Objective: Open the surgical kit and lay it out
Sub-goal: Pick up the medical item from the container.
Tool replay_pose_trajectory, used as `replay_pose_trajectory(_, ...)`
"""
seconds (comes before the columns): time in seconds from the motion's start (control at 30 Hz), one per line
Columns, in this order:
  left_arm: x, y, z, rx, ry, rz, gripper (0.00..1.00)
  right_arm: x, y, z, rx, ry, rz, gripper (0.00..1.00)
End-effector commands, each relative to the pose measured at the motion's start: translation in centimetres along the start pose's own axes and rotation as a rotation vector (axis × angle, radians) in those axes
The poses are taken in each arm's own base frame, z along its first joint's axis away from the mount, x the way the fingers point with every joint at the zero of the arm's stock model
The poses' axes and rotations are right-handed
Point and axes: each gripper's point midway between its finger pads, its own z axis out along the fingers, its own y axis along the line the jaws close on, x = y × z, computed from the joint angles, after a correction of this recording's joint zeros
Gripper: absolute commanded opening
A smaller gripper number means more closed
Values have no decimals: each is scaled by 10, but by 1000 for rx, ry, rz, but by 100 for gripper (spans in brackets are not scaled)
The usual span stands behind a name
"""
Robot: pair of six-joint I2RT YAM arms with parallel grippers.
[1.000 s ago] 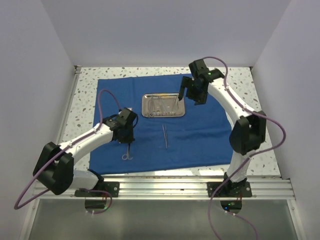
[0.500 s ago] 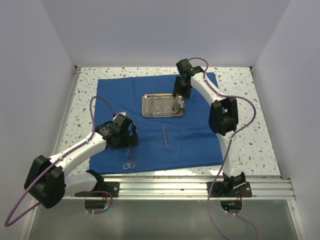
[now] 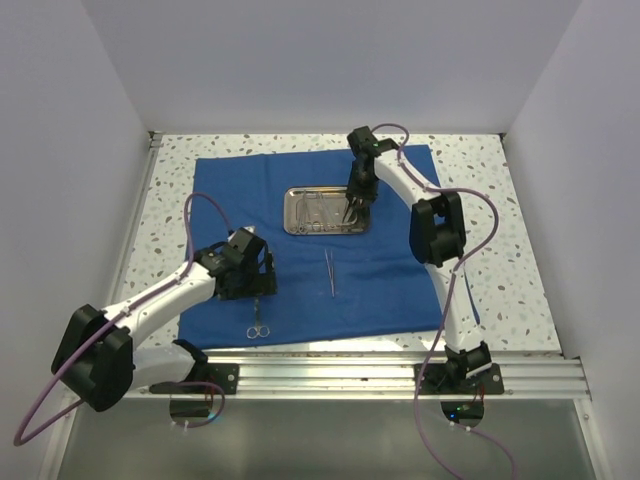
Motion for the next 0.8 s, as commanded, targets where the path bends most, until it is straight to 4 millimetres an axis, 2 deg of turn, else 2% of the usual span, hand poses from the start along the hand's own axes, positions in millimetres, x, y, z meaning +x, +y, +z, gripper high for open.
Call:
replay_pose_trajectory(0.0,-12,-9,-6,26,-23,26,97,-5,3,2,50,-41,-25,39)
replay_pose_trajectory(0.17,-18,-13,-9,37,-33,35,97,11,8,16,102,-22,-85,38)
replay_pose_trajectory(0.27,-25,-18,-14,49,-45,45,97,19,2,24,130,-2,-81,26)
replay_pose_trajectory(0.33,-28,-20,-15,53,-48,58,97,25,0,29,141,14,-85,3)
replay_pose_trajectory(0.37,-32,-22,-16,56,-55,60,97,26,-2,30,146,20,-85,0)
replay_pose_trajectory(0.43,-34,-22,-16,49,-55,71,97,25,-1,26,142,18,-93,0)
replay_pose_trajectory(0.5,-42,-27,-21,57,-71,78,97,18,-1,15,139,-3,-103,0)
replay_pose_trajectory(0.6,-61,-36,-28,66,-114,88,97,-1,3,-22,119,-78,-98,0)
replay_pose_trajectory(0.63,-67,-38,-27,57,-122,95,97,-12,9,-50,82,-125,-83,0)
replay_pose_trajectory(0.7,-86,-49,-33,75,-163,93,97,-13,12,-70,45,-144,-63,0)
replay_pose_trajectory(0.73,-91,-52,-28,61,-165,98,96,-11,14,-95,14,-163,-57,0)
replay_pose_trajectory(0.77,-105,-59,-32,68,-194,90,95,-8,18,-105,-18,-168,-53,0)
